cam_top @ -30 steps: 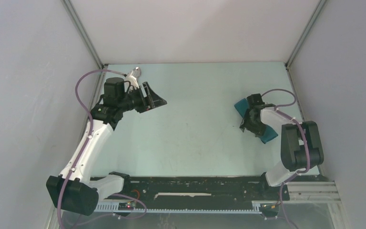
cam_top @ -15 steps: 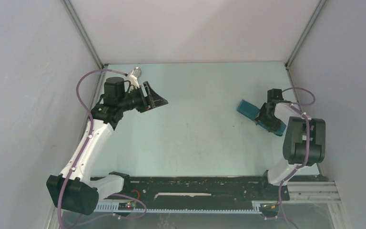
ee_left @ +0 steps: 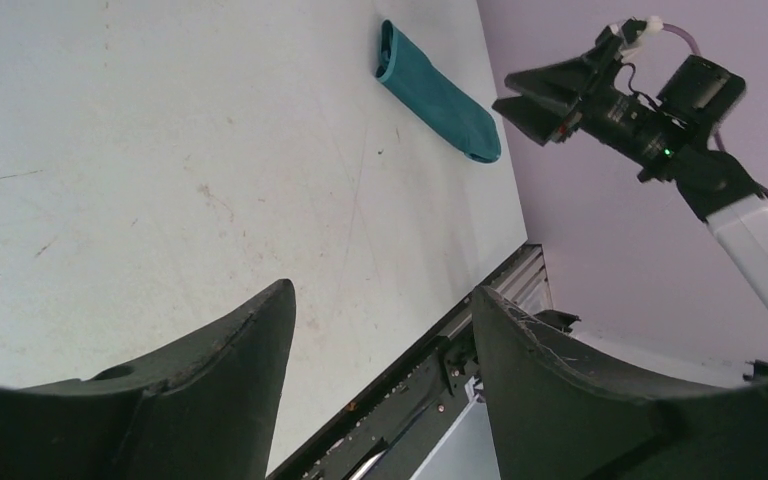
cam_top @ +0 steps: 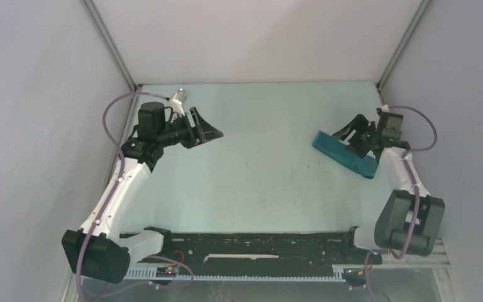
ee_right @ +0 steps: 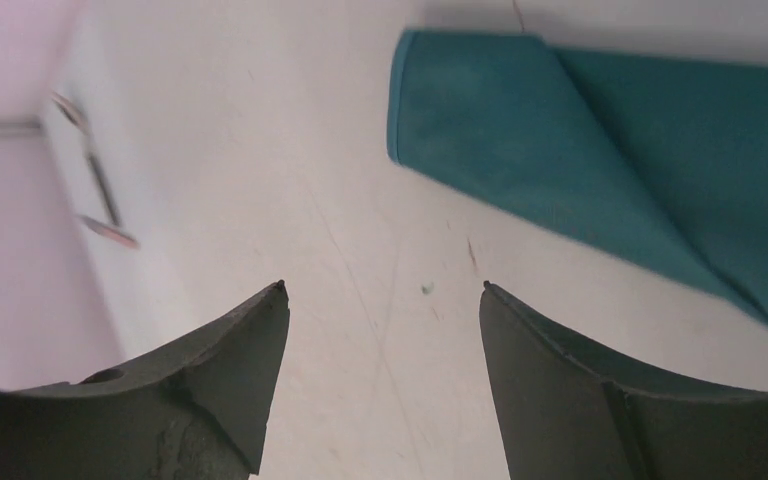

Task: Fold the napkin into a case and place the utensils inside
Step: Move the smaller rectangle folded napkin to the center of the board, then pick up the spoon from the corner of the board.

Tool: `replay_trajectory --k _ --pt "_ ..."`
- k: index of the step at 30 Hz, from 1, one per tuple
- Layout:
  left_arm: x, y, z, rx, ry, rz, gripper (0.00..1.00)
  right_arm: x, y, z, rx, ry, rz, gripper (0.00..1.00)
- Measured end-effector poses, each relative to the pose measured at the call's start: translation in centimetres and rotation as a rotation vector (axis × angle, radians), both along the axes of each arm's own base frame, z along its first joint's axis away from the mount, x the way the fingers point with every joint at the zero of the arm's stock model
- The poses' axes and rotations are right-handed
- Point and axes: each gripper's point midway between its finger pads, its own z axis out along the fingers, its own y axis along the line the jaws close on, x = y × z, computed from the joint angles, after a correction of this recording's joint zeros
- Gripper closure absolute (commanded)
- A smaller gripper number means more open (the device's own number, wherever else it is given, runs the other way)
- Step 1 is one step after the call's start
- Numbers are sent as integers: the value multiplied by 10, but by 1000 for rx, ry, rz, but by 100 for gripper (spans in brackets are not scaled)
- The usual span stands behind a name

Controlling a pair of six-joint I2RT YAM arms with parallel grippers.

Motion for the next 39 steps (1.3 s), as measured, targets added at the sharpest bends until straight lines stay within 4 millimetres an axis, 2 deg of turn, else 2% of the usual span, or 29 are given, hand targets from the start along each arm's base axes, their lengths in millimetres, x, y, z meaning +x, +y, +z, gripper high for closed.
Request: replay_trajectory --k 3,6,10,15,21,23,26,27,29,31,33,36,37,39 --pt "-2 -4 -7 -9 21 -11 29 20 -16 -8 107 -30 -45 22" --pt "-6 -9 -18 -9 53 -25 29 27 -31 -38 209 8 -97 22" --pt "-8 -11 -24 -7 71 -33 29 16 -46 -70 294 61 -160 23" --pt "-5 -12 -28 -3 80 -31 29 -1 -66 -98 351 93 -233 23" --pt "3 -9 -41 24 120 -3 29 -4 -65 -92 369 64 -215 23" --pt "8 -5 -42 33 120 24 29 -8 -62 -82 355 50 -210 22" --pt "23 16 -43 39 130 131 30 -12 -54 -55 282 9 -184 22" --pt "32 28 -44 37 138 192 31 -12 -47 -44 249 -7 -163 22" --pt "49 58 -49 33 163 336 35 -8 -21 -19 183 -46 -80 21" --pt "69 100 -60 20 214 531 35 -4 19 6 122 -97 45 21" --pt "86 139 -80 51 267 723 35 -6 61 23 84 -132 167 22" --pt "103 178 -114 158 346 933 35 -22 120 30 72 -140 340 22" --pt "110 185 -118 195 354 968 35 -28 131 28 73 -128 376 22" --pt "142 201 -117 285 337 1010 31 -42 150 20 69 -89 439 22"
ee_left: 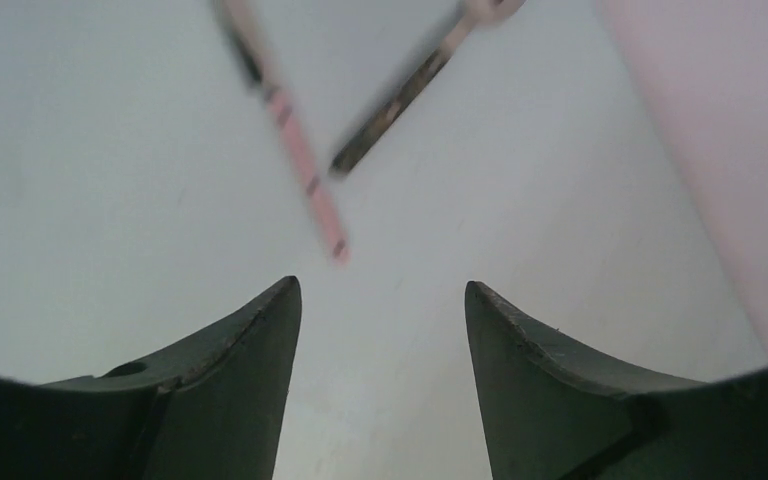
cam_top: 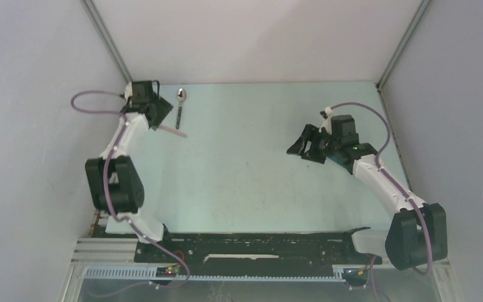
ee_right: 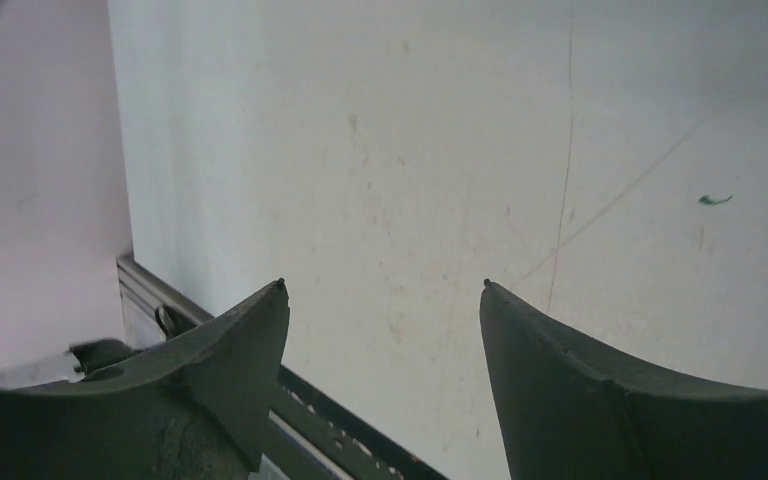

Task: Fold the napkin into a case and place the utensils inside
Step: Pick up the spoon from the corner of the board.

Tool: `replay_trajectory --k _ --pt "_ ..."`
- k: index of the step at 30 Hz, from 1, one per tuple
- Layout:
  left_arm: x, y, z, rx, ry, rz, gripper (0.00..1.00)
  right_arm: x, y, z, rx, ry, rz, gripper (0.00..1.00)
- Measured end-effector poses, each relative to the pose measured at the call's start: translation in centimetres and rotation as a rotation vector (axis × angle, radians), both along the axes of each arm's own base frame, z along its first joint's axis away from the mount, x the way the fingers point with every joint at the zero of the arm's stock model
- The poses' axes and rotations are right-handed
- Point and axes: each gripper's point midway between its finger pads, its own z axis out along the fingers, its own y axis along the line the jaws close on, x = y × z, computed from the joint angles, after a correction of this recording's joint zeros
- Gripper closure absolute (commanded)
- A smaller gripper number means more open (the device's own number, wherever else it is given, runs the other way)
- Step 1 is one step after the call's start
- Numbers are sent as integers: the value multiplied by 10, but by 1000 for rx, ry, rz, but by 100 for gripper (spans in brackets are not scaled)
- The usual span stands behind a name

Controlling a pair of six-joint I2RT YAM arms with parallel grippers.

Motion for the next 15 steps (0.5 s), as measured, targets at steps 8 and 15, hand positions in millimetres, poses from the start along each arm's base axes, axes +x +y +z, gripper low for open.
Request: replay_trajectory --k 8,15 --pt "151 23 3 226 -34 -183 12 -25 21 -12 -38 55 88 22" --pt "187 19 -51 245 62 -306 19 -34 20 0 -43 17 111 22"
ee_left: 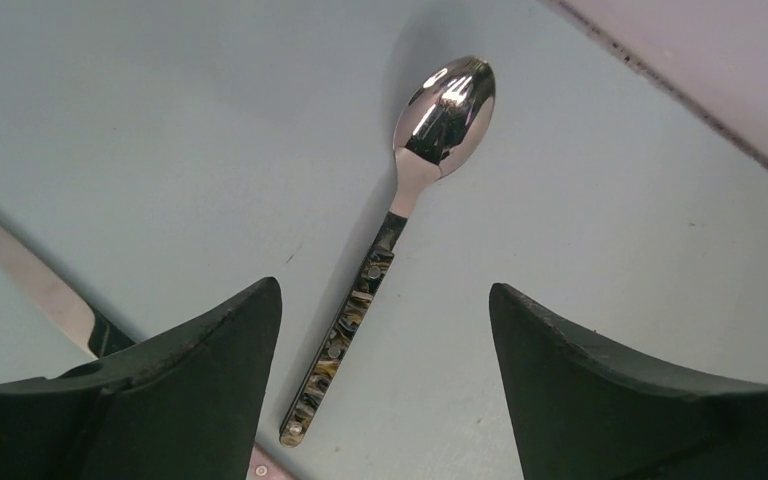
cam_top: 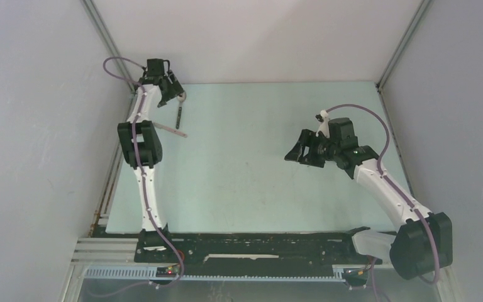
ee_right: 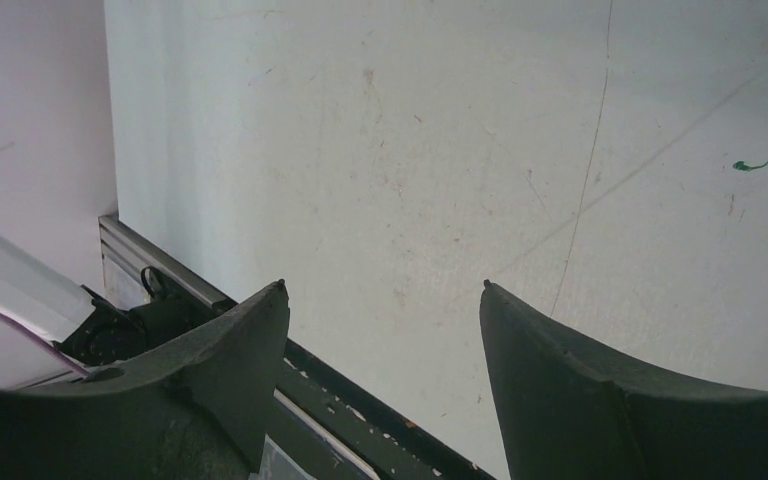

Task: Fold the napkin into a case and place the utensils inside
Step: Pick up the spoon from the corner of the board.

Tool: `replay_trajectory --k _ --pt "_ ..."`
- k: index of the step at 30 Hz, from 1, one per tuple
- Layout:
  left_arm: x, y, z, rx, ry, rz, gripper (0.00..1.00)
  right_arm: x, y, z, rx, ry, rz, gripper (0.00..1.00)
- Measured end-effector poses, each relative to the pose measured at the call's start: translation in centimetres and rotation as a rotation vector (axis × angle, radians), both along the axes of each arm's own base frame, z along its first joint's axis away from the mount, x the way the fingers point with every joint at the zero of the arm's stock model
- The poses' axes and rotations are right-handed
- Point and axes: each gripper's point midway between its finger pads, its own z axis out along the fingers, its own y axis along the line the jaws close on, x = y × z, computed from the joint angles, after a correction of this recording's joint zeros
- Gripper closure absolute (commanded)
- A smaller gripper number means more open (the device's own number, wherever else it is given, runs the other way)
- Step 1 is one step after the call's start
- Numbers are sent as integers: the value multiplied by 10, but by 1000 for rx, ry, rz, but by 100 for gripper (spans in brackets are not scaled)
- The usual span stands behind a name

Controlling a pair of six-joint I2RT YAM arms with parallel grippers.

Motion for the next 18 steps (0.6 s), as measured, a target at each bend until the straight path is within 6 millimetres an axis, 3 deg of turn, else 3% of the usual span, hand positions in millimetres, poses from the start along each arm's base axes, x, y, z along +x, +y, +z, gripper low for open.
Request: replay_trajectory --k 5,13,18 --pt "-5 -8 -29 -52 88 -12 28 0 -1 2 7 -4 0 22" --pt "-37 -18 -70 -108 270 28 33 -2 2 6 31 -5 19 22" --pt "-44 -21 -77 -115 318 51 49 -4 2 11 42 -20 24 22"
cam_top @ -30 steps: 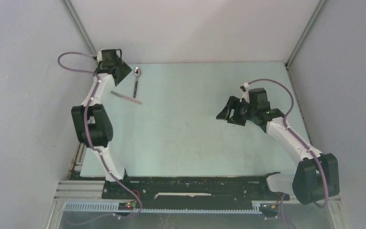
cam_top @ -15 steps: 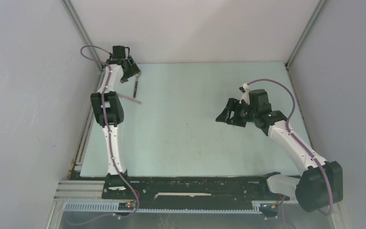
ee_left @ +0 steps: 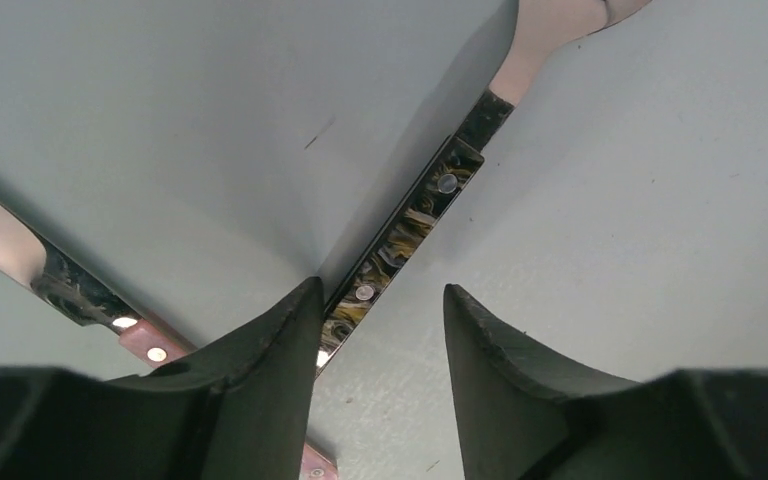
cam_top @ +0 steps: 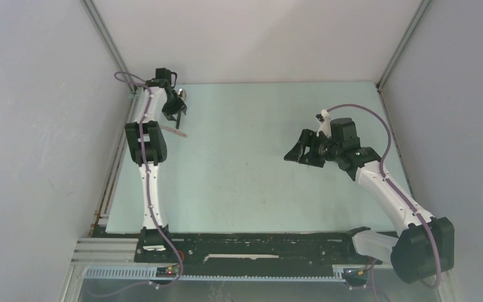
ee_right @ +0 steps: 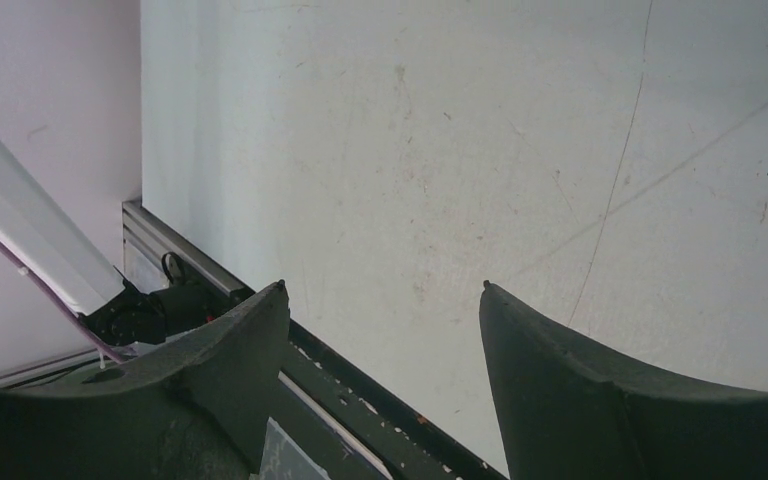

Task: Fold the napkin into a case and place the utensils inside
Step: Pick up the spoon from the corner of the board, then pass from the left arm to the right

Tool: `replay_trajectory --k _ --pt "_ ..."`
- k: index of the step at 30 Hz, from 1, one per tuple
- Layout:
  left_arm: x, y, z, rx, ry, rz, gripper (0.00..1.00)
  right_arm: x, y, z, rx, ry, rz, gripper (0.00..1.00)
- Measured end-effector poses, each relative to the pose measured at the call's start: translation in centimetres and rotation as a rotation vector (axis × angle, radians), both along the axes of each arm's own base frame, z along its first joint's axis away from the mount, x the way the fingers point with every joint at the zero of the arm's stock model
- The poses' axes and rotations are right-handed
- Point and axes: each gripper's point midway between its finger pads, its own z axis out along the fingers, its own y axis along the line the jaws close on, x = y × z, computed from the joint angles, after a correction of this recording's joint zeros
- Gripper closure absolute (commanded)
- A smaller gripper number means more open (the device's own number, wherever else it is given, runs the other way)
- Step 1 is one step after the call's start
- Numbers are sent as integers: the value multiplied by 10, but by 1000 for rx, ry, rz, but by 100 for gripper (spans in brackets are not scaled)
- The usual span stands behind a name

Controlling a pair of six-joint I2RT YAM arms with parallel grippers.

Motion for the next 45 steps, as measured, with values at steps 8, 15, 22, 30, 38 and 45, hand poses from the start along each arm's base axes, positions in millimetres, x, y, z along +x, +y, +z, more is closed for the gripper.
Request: replay_trajectory --k 8,15,22,30,38,45 --pt "-9 -6 -4 -1 44 -6 73 -1 -3 8 15 -27 -6 22" --pt "-16 -26 -5 56 73 -131 99 -1 -6 14 22 -44 -12 22" --pt "-62 -88 -6 143 147 -332 100 -1 -7 3 -5 -22 1 22" --pt "-188 -178 -8 195 230 -636 100 -4 -5 -32 -65 104 32 21" --pt "-292 -231 3 245 160 -1029 100 19 8 -59 -79 183 98 26" --pt "-302 -217 3 276 136 -1176 100 36 34 -95 15 275 184 27"
